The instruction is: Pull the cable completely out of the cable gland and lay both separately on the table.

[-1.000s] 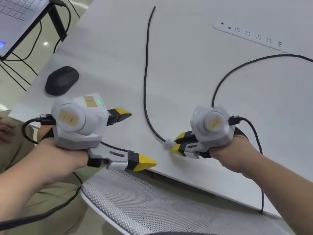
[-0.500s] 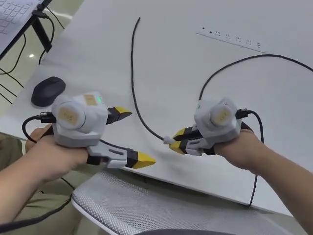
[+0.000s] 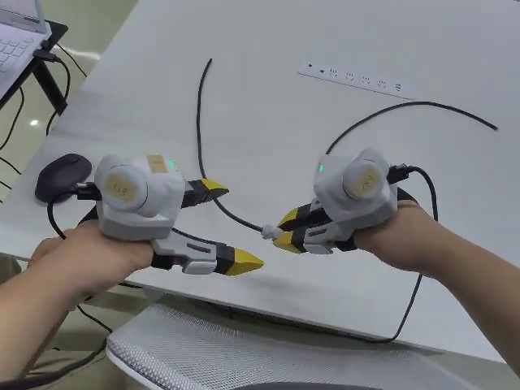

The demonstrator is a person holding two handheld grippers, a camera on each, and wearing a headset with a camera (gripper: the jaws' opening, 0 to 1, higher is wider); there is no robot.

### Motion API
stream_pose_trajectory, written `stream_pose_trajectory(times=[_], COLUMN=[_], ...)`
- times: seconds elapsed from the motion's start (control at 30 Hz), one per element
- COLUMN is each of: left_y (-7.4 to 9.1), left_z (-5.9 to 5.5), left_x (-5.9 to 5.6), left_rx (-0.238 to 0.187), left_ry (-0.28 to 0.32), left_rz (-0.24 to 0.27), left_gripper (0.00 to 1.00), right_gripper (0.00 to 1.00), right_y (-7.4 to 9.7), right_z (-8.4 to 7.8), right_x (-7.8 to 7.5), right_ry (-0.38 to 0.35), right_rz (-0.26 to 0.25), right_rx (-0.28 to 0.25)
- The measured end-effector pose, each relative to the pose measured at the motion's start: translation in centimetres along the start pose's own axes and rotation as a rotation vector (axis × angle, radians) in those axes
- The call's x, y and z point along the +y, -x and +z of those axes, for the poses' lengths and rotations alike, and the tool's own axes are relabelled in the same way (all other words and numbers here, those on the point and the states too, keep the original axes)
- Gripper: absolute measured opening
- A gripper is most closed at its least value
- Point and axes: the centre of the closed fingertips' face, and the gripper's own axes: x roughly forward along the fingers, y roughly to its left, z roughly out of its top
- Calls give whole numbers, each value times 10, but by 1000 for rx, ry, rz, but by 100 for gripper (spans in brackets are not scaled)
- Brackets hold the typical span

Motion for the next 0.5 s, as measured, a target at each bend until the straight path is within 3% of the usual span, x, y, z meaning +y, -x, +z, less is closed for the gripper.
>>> stream_pose_trajectory(times=[0.17,0.33,0.5], left_y=[-8,-15,-17], left_z=[4,8,11], left_x=[-4,-15,-18], left_rx=[9,17,10], left_ry=[-30,-55,-70], left_rz=[-36,-103,-122], left_gripper=[73,62,57], right_gripper=[6,6,6], right_y=[10,22,30], right_z=[6,12,17], right_x=[3,6,10], right_ry=[30,71,100], right_rz=[-3,-17,-16], right_rx=[2,10,10])
